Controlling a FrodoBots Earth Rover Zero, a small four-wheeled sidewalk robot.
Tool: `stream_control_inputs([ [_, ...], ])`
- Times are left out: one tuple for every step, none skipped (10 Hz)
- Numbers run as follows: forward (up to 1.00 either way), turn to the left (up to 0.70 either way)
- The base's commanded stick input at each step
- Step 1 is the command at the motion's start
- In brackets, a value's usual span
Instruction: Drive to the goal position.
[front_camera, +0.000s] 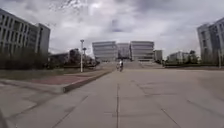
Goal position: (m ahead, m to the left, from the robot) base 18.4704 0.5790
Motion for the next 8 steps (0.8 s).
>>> stream_control_inputs([
  [1.0,-0.06],
  [1.0,0.0],
  [1.0,0.0],
  [1.0,0.0],
  [1.0,0.0],
  [1.0,-0.08],
  [1.0,-0.22],
  [1.0,-0.23],
])
